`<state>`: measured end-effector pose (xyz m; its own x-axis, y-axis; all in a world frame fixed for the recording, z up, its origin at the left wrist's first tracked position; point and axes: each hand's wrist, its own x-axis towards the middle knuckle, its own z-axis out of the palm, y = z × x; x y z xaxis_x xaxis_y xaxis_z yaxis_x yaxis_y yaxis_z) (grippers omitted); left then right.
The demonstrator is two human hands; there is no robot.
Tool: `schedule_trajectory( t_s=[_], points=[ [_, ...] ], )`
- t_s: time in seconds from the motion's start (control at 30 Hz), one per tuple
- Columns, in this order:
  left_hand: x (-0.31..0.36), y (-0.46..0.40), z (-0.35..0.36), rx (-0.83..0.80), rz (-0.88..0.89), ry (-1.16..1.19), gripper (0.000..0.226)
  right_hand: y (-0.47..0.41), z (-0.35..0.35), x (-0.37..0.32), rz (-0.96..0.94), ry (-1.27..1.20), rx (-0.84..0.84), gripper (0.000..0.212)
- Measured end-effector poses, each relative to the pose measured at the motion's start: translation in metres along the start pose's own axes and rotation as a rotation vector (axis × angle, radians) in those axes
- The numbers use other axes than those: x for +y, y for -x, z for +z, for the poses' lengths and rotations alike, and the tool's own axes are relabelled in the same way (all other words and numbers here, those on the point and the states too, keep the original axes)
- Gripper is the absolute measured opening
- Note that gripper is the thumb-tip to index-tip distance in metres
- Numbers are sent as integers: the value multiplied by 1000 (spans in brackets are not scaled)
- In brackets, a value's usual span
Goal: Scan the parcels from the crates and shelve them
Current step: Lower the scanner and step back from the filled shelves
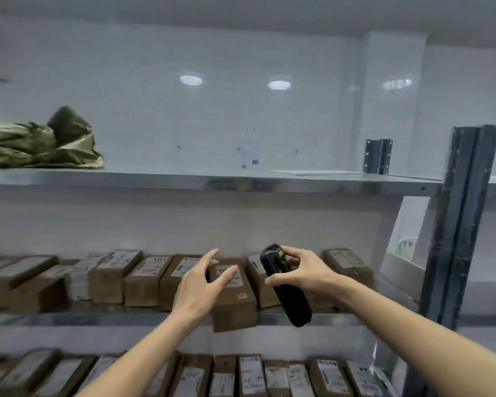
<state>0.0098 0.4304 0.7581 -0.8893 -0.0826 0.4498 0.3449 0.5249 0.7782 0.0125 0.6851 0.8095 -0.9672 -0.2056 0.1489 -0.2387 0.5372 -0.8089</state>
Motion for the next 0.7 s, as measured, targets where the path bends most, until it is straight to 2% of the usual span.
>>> schedule_trajectory(
  t_s=[0.07,0.2,0.27,0.53,0.63,0.7],
  points=[
    [-16,9,-46,39,-29,-22,75,-6,37,-26,-22,-16,-51,78],
    [-49,32,-131,133,-70,-50,76,-20,112,-75,-87,-22,-141,105],
    [-67,44,-167,166,-87,-71,79,-25,147,-96,-116,-20,-180,110],
    [-121,86,-264,302,-168,-155,70,-40,262,-154,-171,-39,-332,100],
    [-153,110,-297,358,-244,-181,74,-44,316,-169,-196,-51,-433,100],
    [-177,129,-311,387,-292,-200,68,-47,354,-170,-207,-59,-511,95]
  ],
)
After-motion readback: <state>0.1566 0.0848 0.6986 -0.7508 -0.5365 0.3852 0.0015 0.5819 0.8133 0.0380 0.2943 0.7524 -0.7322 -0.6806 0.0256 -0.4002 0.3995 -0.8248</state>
